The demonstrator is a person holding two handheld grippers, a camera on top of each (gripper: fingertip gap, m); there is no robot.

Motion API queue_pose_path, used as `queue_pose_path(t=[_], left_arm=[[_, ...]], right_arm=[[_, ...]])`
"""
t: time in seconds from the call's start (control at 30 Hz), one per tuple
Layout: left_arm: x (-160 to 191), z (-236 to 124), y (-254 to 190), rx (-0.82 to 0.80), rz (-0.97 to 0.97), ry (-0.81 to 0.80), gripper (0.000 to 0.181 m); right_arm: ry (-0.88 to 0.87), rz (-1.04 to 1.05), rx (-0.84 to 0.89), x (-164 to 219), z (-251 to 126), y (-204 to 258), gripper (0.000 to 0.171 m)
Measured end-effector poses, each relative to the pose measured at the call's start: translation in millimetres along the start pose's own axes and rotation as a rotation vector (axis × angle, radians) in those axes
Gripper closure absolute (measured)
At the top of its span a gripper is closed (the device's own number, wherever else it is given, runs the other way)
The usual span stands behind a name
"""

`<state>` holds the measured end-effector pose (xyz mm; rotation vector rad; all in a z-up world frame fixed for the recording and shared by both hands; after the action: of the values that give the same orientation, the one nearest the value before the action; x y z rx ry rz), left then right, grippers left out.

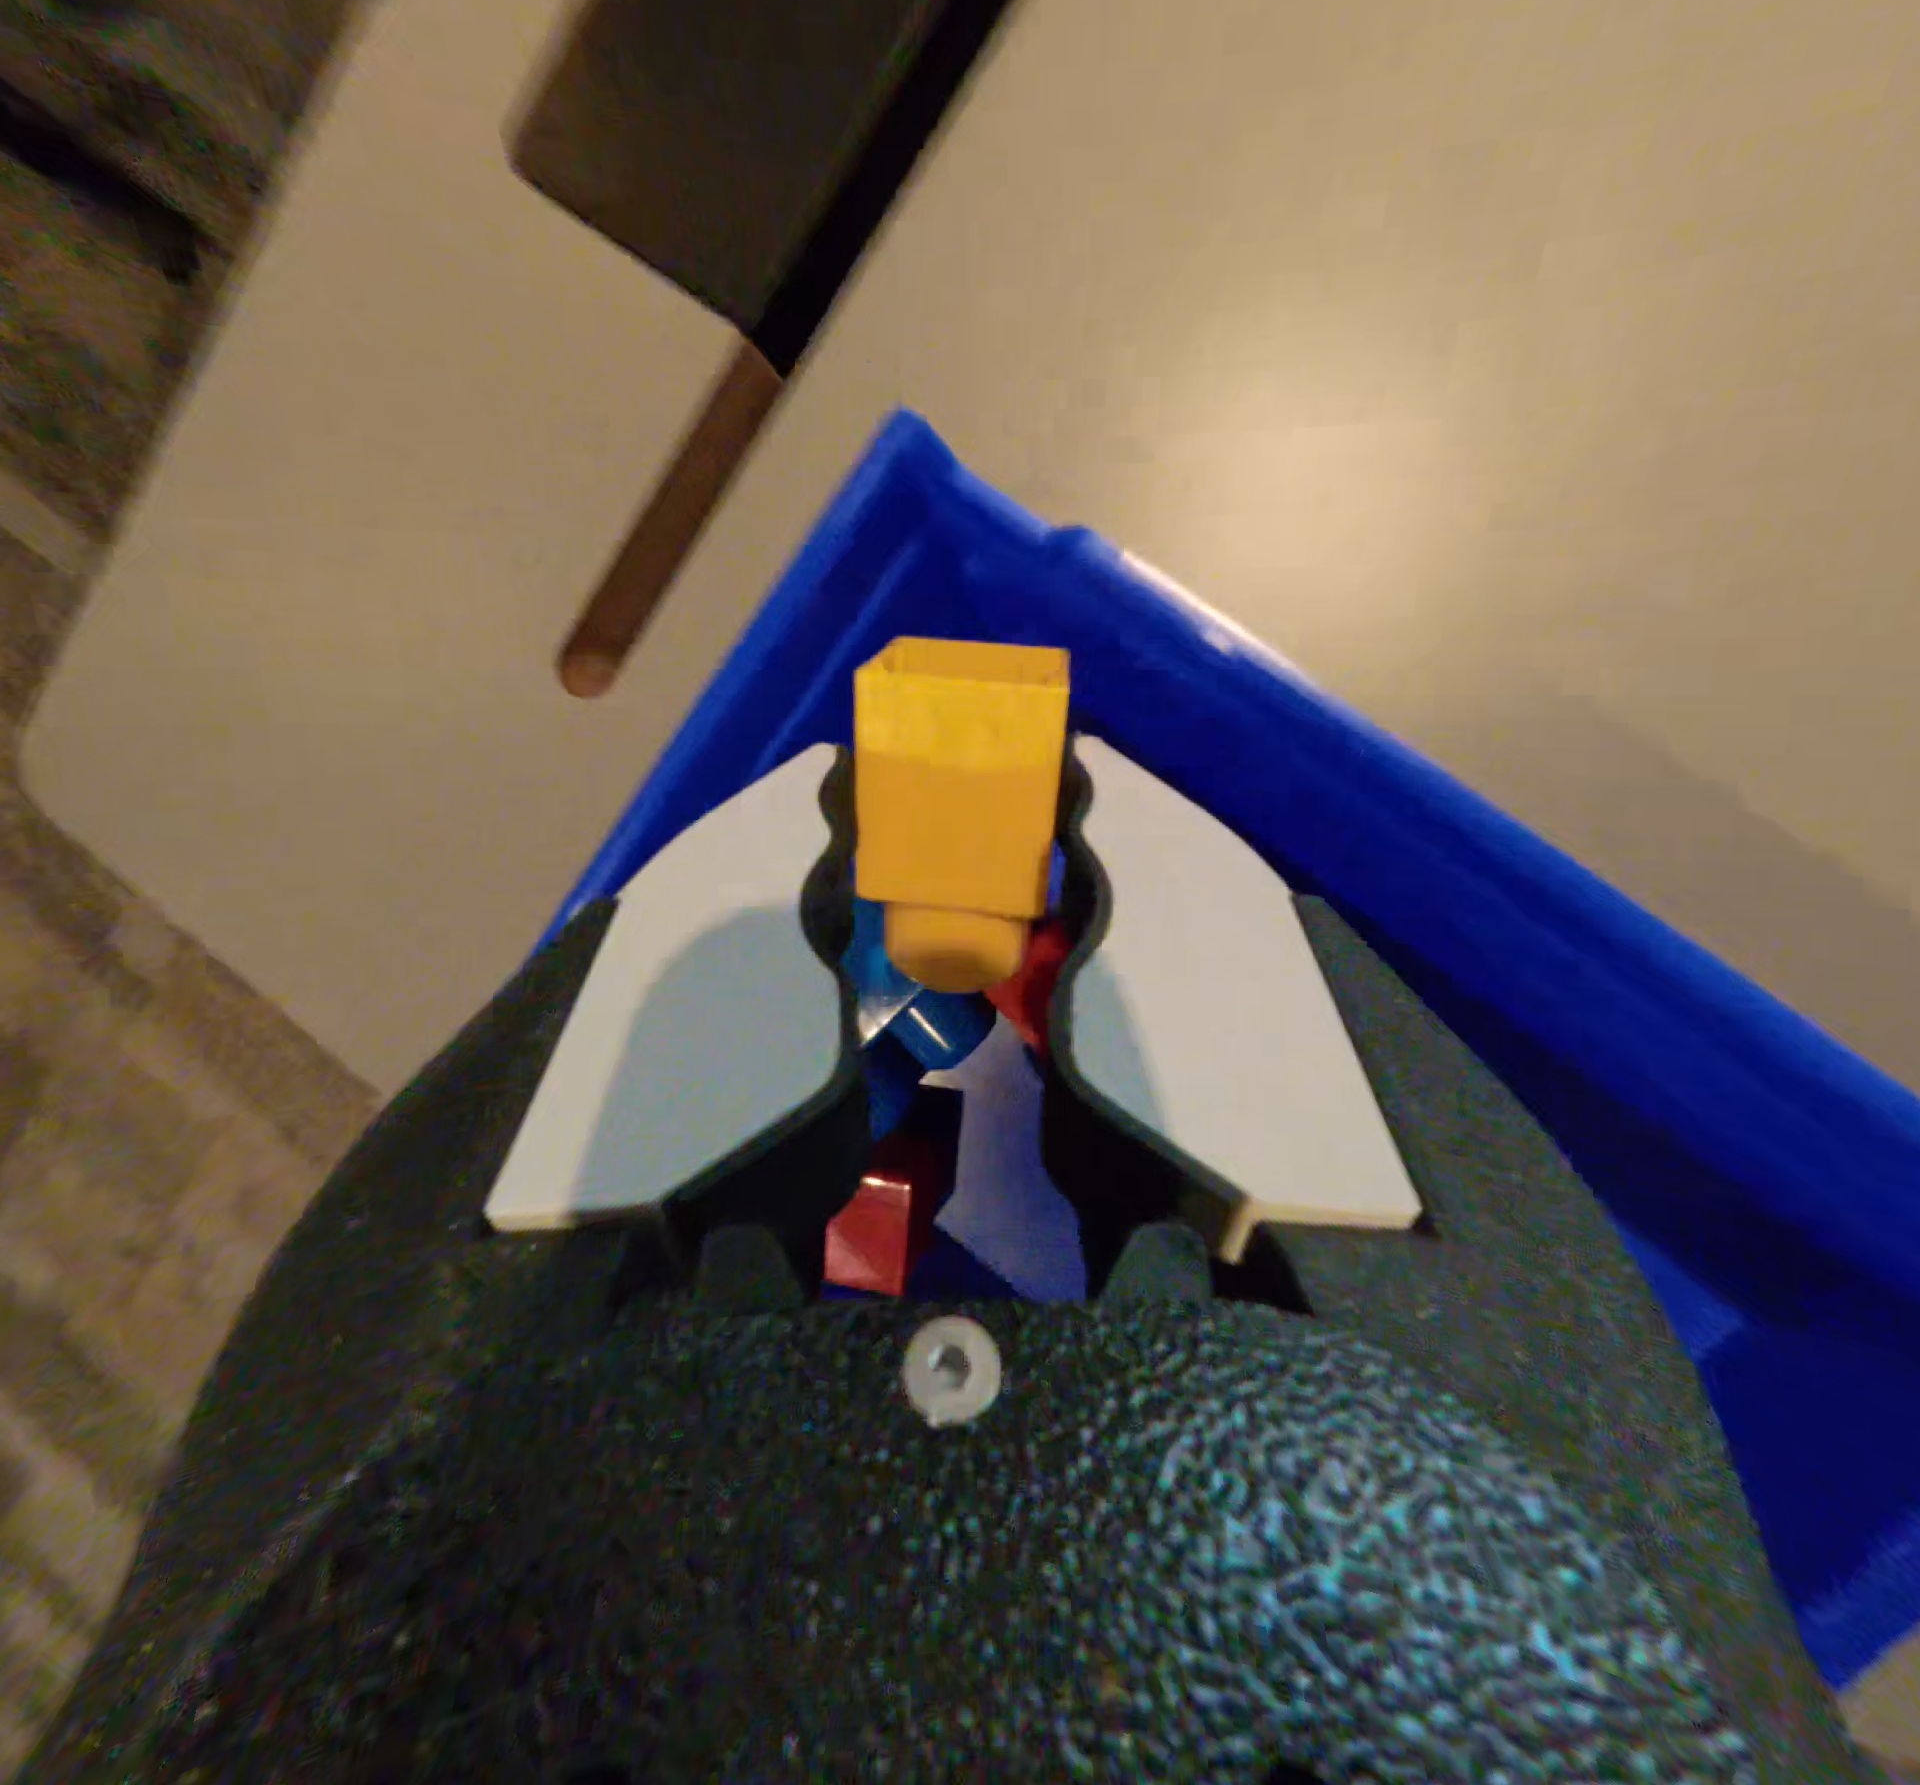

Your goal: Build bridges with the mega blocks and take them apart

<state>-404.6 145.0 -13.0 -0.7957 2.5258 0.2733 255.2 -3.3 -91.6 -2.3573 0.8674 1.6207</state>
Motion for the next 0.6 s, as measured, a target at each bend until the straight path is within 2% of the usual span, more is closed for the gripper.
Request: queue_pose_path(t=[0.13, 0.23, 0.4, 0.6], left_arm=[[-9, -64, -8, -0.01, -0.035, -0.263, 0.145], [-19, -97, -25, 0.014, -0.036, -0.375, 0.145], [-52, -131, -76, 0.035, 0.022, -0.441, 0.145], [-119, -156, -157, 0.031, 0.128, -0.452, 0.145]], right_arm=[[0.0, -0.007, -0.018, 0, 0, 0, 0.131], [-0.005, -0.008, -0.036, 0, 0, 0, 0.131], [-0.043, -0.01, -0.067, -1, -5, 1, 0.13], [-0.096, -0.024, -0.102, -1, -11, 2, 0.129]])
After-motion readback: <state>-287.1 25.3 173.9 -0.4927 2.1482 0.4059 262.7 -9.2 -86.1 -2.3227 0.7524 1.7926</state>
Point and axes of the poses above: each gripper's, where its closed fingertips meet, z out along the fingers, x out of its underside, y = z × x across the jaws, the point moved 10 cm from there along -z, back along the fingers, and after that the axes turned 8 degrees about x, right-handed, at the moved point
